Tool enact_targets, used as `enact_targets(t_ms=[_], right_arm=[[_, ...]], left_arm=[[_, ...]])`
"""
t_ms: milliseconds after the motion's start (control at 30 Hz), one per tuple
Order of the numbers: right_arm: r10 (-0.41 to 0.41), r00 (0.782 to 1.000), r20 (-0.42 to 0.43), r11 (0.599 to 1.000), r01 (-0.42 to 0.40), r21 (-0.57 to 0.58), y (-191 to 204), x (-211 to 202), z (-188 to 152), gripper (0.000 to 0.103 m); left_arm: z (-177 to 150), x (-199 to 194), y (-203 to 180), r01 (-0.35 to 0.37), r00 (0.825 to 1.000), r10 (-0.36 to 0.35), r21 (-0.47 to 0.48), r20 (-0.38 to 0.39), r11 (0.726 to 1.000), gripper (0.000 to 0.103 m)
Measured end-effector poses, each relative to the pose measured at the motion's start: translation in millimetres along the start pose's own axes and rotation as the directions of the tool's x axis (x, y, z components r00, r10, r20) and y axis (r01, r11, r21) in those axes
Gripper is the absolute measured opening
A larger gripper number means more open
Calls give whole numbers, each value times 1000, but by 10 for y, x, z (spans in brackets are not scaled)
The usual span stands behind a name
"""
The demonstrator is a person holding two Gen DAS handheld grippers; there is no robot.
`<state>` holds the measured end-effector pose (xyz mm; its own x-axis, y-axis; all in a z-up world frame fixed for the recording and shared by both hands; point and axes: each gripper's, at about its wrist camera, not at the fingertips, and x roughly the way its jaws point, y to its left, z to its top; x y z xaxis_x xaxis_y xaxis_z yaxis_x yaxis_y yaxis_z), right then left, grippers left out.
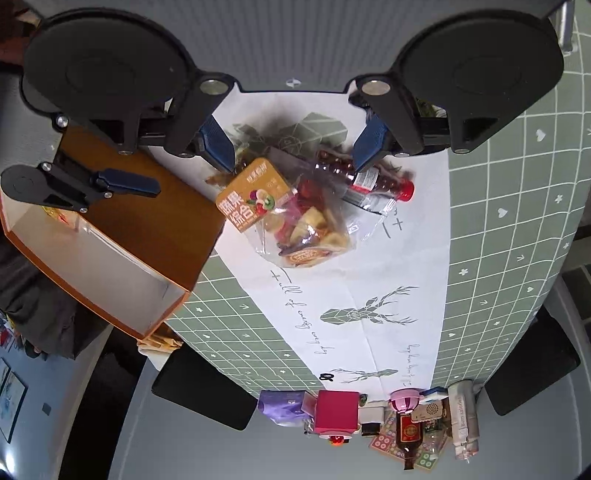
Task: Organize snacks
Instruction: 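Move both tools back over the fruit snack bag and red bottle, then grasp the dried fruit chips bag with the left tool while the right tool grasps the small clear cookie bag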
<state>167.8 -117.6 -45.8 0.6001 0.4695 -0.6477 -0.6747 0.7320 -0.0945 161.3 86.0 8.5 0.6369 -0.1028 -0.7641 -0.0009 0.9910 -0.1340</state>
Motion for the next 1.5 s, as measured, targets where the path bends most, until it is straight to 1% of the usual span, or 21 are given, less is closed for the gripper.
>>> enact_targets(t_ms=[233, 367, 467, 600, 667, 767, 867, 900, 967, 1000, 1100, 1133, 1167, 1233, 1267, 1333, 1433, 1467, 1500], right_arm=[[-68, 997, 43, 994, 71, -85, 37, 238, 111, 49], [-79, 996, 41, 987, 84, -137, 57, 370, 106, 43], [-53, 997, 57, 989, 61, -136, 33, 435, 96, 42], [-5, 996, 87, 990, 17, -137, 15, 457, 92, 42], [15, 996, 93, 988, 0, -154, 41, 464, 92, 42], [25, 996, 85, 986, -11, -165, 68, 488, 80, 42], [23, 998, 57, 990, -14, -142, 42, 533, 67, 42], [22, 999, 46, 991, -16, -131, 26, 541, 62, 43], [23, 999, 32, 994, -19, -108, -3, 550, 59, 43], [23, 999, 26, 995, -20, -100, -18, 553, 60, 43], [22, 1000, 8, 996, -21, -86, -30, 552, 53, 44], [27, 1000, 5, 996, -27, -80, -39, 545, 40, 46], [36, 999, 4, 997, -36, -69, -46, 532, 30, 49], [64, 998, 3, 997, -64, -36, -81, 508, 5, 57], [77, 997, 5, 997, -77, -18, -121, 515, -2, 58], [89, 996, 10, 996, -89, 13, -137, 487, -51, 59], [104, 994, 18, 994, -105, 43, -136, 450, -131, 60], [106, 994, 21, 993, -107, 48, -136, 441, -155, 60], [105, 994, 24, 993, -106, 52, -132, 434, -167, 60]], left_arm=[[180, 275, 7, -20, 1000, 19, -85, -12, 996, 87], [288, 424, -43, -30, 999, 26, -114, -32, 993, 88], [359, 525, -110, -69, 997, 62, -127, -55, 989, 88], [421, 650, -164, -101, 992, 88, -143, -90, 985, 89], [448, 697, -164, -109, 991, 93, -164, -101, 980, 91], [486, 752, -166, -130, 986, 108, -181, -125, 975, 91], [492, 822, -155, -137, 980, 105, -192, -170, 972, 90], [478, 839, -149, -140, 977, 105, -189, -184, 972, 88], [442, 855, -135, -139, 974, 103, -173, -203, 975, 72], [421, 845, -117, -139, 973, 103, -168, -205, 976, 69], [371, 785, -47, -114, 972, 75, -168, -223, 979, 54], [358, 757, -31, -111, 971, 73, -159, -229, 981, 45], [341, 727, -15, -105, 970, 69, -147, -233, 984, 38], [310, 665, 11, -106, 967, 76, -113, -243, 988, 28], [289, 632, 22, -111, 965, 85, -90, -247, 990, 24], [244, 579, 46, -125, 962, 111, -40, -251, 991, 19], [168, 517, 98, -164, 951, 164, 22, -263, 986, 19], [149, 497, 124, -175, 950, 176, 29, -258, 984, 19], [135, 473, 149, -171, 953, 172, 25, -249, 985, 19]])
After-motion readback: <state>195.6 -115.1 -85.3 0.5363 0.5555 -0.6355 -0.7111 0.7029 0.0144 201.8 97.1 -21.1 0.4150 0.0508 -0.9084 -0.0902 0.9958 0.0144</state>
